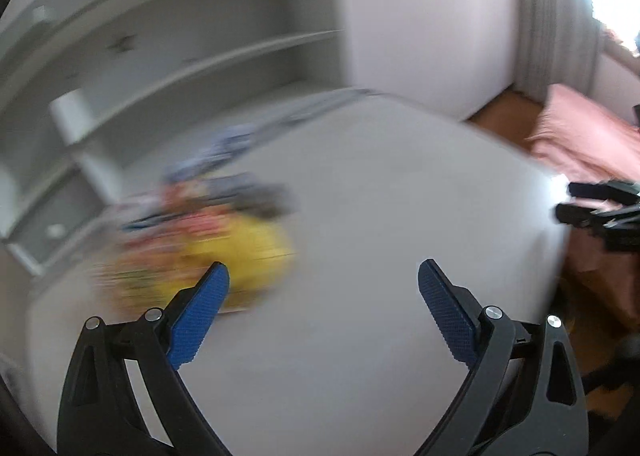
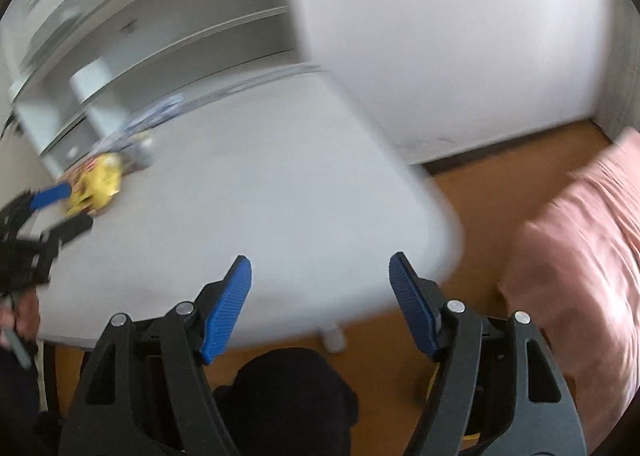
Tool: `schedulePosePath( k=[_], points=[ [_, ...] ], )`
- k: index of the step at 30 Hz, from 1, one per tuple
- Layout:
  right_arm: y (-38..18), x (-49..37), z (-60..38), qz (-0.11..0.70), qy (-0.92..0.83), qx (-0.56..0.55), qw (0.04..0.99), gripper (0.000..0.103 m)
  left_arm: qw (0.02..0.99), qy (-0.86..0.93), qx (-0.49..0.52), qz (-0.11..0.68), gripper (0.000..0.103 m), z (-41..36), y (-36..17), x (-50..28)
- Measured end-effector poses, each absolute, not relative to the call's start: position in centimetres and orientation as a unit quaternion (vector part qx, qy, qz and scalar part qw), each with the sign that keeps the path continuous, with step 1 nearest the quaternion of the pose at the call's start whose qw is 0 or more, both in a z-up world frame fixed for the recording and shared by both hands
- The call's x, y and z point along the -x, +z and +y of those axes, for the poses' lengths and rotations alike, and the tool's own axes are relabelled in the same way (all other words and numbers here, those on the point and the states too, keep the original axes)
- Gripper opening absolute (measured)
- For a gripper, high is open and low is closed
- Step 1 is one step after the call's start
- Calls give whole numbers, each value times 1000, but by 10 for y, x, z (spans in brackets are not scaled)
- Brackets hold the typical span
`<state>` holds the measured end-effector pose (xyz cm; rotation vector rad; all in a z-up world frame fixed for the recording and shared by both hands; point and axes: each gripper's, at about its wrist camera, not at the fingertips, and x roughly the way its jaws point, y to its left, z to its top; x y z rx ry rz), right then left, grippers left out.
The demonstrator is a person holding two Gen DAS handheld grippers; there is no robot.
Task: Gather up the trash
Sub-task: 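Grasp the yellow cookie bag with the left gripper while the right grasps the grey cloth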
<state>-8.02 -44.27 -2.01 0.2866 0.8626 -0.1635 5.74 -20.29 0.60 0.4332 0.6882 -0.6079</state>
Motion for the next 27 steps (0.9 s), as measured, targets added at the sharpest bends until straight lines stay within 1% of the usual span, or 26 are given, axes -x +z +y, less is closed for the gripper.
schedulePosePath(
  k=[5,11,17,19,20,21,24,27],
  points=[
    [-19,37,-396,421,-16,-118,899,69,858,-275,-276,335,93,-153,8,-101],
    [-24,13,-367,429,25,-110,896,70,810,-315,-352,348,93,-173,-15,-136],
    [-27,6,-362,433,38,-108,894,70,787,-318,-401,344,92,-188,-35,-138],
    [-29,7,-363,437,38,-105,892,70,792,-318,-394,342,81,-188,-33,-138],
    [-30,7,-362,440,36,-104,891,69,797,-313,-388,341,71,-186,-32,-138],
    [-30,6,-362,441,35,-104,891,69,804,-308,-377,341,67,-182,-27,-138],
    [-25,0,-358,438,39,-101,892,69,819,-310,-329,353,64,-168,-12,-136],
    [-18,-14,-346,436,47,-87,894,69,845,-290,-286,346,63,-148,5,-128]
  ],
)
